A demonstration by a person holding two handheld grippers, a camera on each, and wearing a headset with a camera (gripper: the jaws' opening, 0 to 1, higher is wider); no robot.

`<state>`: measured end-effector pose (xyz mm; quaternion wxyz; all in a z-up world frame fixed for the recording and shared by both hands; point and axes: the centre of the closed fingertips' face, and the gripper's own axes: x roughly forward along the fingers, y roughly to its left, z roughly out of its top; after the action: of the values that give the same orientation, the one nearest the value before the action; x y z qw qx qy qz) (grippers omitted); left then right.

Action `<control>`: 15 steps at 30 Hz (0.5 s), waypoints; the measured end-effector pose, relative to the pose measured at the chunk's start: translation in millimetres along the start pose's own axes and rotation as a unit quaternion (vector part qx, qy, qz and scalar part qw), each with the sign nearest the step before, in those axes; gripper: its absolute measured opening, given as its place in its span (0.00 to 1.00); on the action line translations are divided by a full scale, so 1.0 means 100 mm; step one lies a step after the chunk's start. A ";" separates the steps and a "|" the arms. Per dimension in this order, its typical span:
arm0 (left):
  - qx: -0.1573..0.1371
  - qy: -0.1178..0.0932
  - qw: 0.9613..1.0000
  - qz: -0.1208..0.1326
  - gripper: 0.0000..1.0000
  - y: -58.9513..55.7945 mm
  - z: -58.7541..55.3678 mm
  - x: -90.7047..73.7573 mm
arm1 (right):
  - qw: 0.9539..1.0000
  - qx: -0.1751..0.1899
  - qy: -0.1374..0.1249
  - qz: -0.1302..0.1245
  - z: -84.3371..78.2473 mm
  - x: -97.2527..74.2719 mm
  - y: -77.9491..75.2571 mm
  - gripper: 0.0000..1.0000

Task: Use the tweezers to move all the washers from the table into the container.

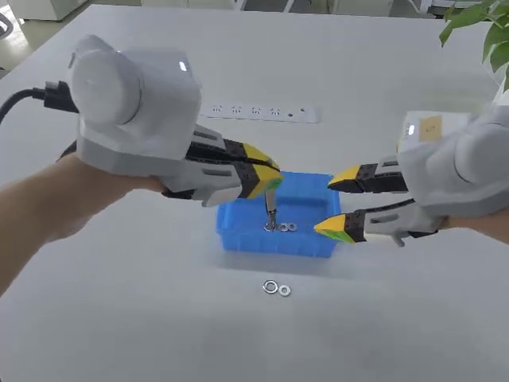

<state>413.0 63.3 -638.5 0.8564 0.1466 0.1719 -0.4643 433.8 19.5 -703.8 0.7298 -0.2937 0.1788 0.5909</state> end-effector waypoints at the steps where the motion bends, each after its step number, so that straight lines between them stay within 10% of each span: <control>1: -0.003 -0.002 1.000 0.002 0.06 -0.01 -0.01 -0.02 | 1.000 0.003 -0.003 -0.005 -0.01 -0.02 0.01 0.41; 15: -0.018 -0.001 1.000 0.004 0.06 -0.19 -0.13 -0.10 | 0.998 0.062 -0.017 -0.020 -0.15 -0.14 0.23 0.51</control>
<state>389.6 66.2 -647.8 0.8609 0.1311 0.1792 -0.4577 409.7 2.6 -712.1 0.7611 -0.2415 0.1968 0.5689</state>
